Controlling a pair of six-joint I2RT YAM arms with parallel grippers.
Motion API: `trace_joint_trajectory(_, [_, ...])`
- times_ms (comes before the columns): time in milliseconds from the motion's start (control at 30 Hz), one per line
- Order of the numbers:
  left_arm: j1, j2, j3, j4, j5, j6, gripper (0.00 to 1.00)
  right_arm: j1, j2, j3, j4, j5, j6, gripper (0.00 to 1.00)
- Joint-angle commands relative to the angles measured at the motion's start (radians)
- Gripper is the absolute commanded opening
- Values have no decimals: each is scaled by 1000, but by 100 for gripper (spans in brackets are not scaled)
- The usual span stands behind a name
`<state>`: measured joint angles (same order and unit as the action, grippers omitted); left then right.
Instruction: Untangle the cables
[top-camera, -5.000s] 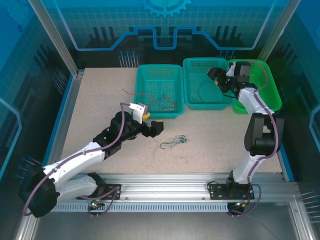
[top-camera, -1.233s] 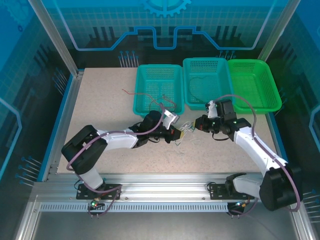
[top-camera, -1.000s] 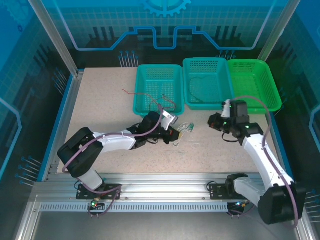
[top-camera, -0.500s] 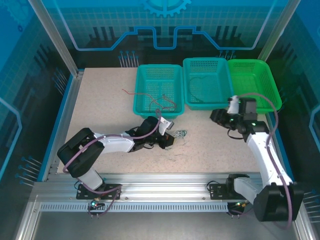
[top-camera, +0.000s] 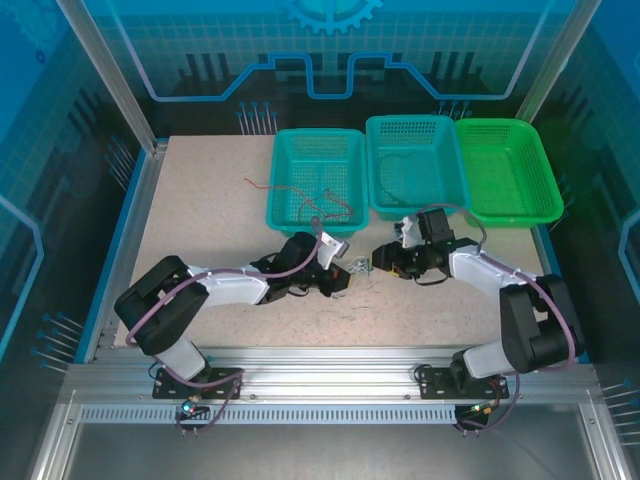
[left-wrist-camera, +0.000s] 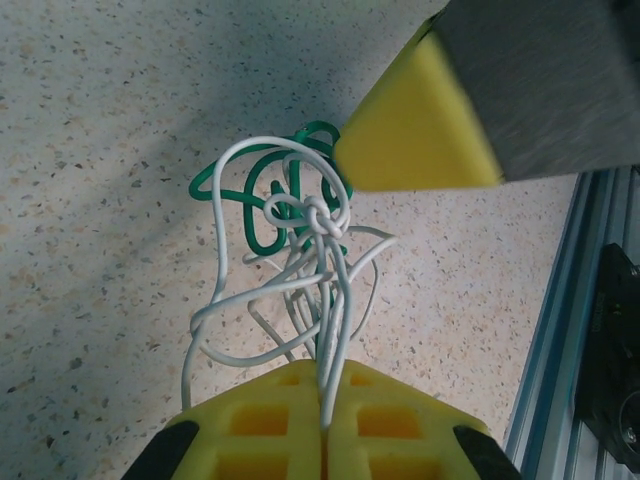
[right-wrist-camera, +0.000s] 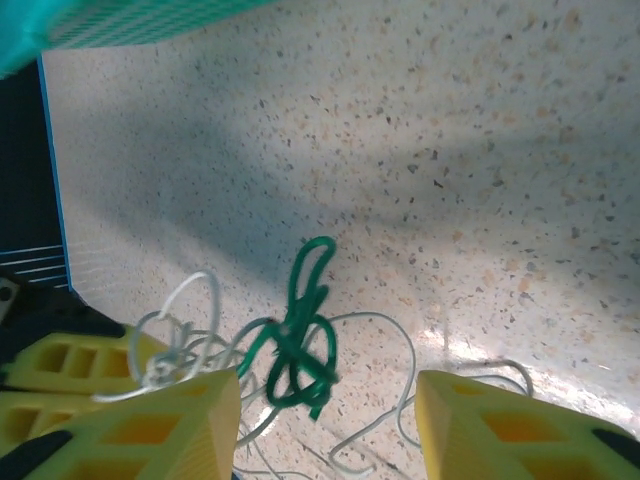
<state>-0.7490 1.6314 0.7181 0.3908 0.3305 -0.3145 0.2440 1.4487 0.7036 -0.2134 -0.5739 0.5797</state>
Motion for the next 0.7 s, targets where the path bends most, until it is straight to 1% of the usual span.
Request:
trace_joint_trajectory(0, [2, -2, 22, 46, 34, -10, 0, 11, 32, -32, 119, -64, 34, 49])
trace_joint_trajectory(67, [1, 2, 20, 70, 50, -16, 0, 11, 48, -46, 166, -72, 49, 49])
trace_joint_trajectory(167, [2, 5, 16, 104, 78, -28, 0, 11, 66, -46, 200, -70, 57, 41])
trace_joint_trajectory(300, [1, 7, 12, 125, 91, -40, 0, 11, 72, -41, 227, -78, 66, 27])
trace_joint_trajectory(433, [1, 7, 7, 126, 78, -42, 0, 10, 53, -38, 209, -54, 62, 10])
trace_joint_trajectory(467, [1, 8, 6, 126, 75, -44, 1, 10, 41, -39, 199, -35, 61, 7])
trace_joint_trajectory(500, [1, 7, 6, 125, 71, -45, 6, 6, 28, -42, 189, -18, 60, 4])
trace_joint_trajectory(533, [2, 7, 7, 122, 63, -46, 12, 4, 17, -45, 185, -4, 60, 0])
trace_joint_trajectory(567, [1, 6, 7, 114, 52, -46, 21, 1, 3, -49, 177, 15, 60, 0])
trace_joint_trajectory(600, [2, 6, 8, 104, 42, -44, 25, -4, -11, -50, 164, 36, 59, 0])
trace_joint_trajectory(667, [2, 6, 12, 76, 16, -37, 25, -6, -37, -47, 129, 72, 47, 0])
